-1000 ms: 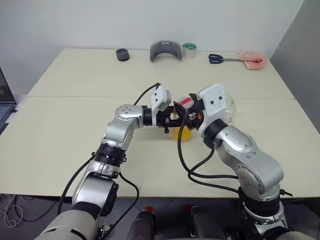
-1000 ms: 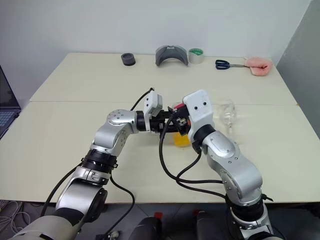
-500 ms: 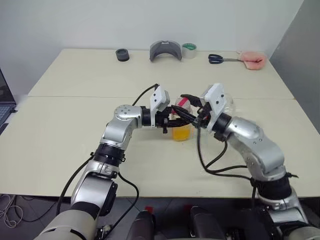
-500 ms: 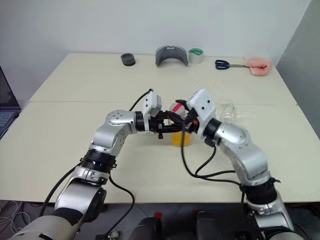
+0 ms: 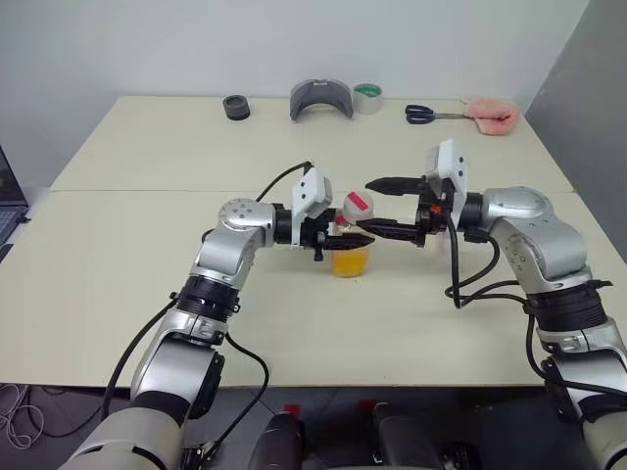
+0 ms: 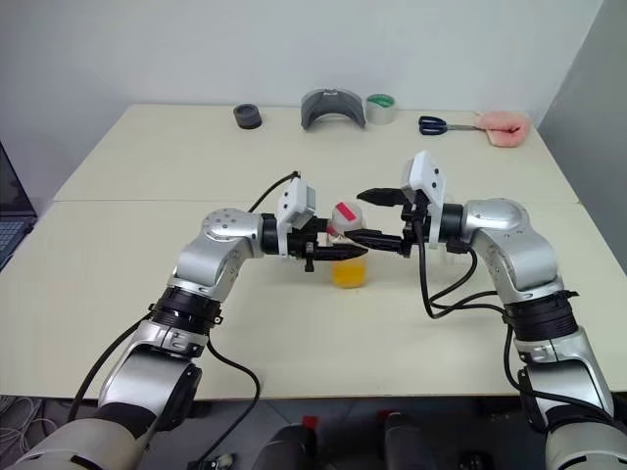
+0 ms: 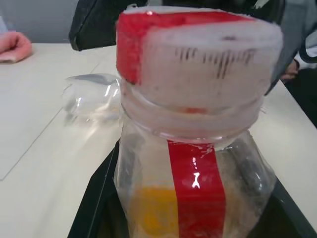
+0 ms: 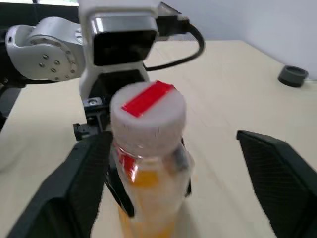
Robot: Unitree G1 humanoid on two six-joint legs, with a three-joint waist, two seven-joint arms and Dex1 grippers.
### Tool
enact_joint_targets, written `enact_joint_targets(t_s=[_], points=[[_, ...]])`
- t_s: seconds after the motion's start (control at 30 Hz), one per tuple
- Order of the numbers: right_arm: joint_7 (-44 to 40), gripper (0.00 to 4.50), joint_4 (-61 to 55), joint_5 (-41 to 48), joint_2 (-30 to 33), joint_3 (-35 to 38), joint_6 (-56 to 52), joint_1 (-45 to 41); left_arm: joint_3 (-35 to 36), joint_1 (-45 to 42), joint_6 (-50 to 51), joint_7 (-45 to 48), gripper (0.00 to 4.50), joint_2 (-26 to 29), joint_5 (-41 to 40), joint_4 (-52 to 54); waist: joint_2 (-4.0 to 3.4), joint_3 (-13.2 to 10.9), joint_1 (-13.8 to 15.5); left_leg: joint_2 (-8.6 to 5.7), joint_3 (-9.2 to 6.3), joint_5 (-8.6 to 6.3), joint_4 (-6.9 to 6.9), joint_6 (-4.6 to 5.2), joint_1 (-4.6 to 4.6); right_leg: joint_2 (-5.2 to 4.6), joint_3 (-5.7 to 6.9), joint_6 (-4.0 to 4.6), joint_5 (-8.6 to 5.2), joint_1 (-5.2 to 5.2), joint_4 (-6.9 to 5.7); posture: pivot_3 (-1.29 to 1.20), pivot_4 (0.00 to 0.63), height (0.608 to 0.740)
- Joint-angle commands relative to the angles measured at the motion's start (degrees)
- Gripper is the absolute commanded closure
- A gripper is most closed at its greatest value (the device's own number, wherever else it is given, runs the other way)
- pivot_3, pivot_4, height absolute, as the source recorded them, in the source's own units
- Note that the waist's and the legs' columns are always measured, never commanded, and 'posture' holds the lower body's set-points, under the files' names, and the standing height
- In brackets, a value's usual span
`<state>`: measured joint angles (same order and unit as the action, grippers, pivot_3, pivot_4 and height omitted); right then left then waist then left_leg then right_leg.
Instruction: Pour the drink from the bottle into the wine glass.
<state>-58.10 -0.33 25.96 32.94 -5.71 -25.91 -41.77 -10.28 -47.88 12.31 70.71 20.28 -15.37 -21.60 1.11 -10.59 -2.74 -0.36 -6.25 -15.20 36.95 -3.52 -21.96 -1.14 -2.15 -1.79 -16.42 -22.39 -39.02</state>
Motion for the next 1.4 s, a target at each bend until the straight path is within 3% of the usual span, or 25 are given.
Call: enact_joint_targets(t_s=[0.03,0.3,0.57,0.93,1.4], points=[[3.05,0.00,-5.43,1.71,1.02,3.92,-3.05,0.95,0.84,-0.40,-0.86,0.61,2.72,-0.32,-1.34,3.40,0.00,0.00,0.08,-0.01,0.01,0.00,0.00,0.00,-0.01,-0.01,-0.01,0.00,0.00,-0.01,0.00,0.00,0.150,0.740],[10.32,0.00,-21.02,4.37,2.87,8.83,-9.39,10.21,1.07,-0.43,-1.10,0.09,2.72,-1.28,-1.28,2.83,0.00,0.00,0.58,-0.01,0.02,0.00,0.00,0.00,-0.03,-0.01,-0.02,0.00,0.00,-0.02,0.00,0.00,0.150,0.740],[26.67,0.00,-35.70,1.14,-3.43,7.04,-13.11,13.42,1.31,-0.53,-1.13,0.04,2.72,-1.80,-1.33,2.27,0.00,0.00,0.49,0.01,0.02,0.00,0.00,0.00,-0.02,0.02,-0.04,-0.01,0.00,-0.03,-0.02,0.00,0.150,0.740],[27.96,0.00,-33.98,-6.83,-2.40,-0.37,-10.01,11.43,1.23,-1.24,-1.75,0.16,2.72,-2.54,-1.08,0.95,0.00,0.00,0.55,-0.01,0.02,0.00,0.00,0.00,-0.02,0.02,-0.02,-0.01,0.00,-0.03,0.00,0.00,0.150,0.740],[30.25,0.00,-30.70,-9.29,-4.37,2.01,-9.76,11.47,1.21,-0.91,-1.67,0.21,2.72,-2.35,-1.03,1.32,0.00,0.00,0.54,-0.01,0.02,0.00,0.00,0.00,-0.02,0.02,-0.02,-0.01,0.00,-0.03,-0.01,0.00,0.150,0.740]])
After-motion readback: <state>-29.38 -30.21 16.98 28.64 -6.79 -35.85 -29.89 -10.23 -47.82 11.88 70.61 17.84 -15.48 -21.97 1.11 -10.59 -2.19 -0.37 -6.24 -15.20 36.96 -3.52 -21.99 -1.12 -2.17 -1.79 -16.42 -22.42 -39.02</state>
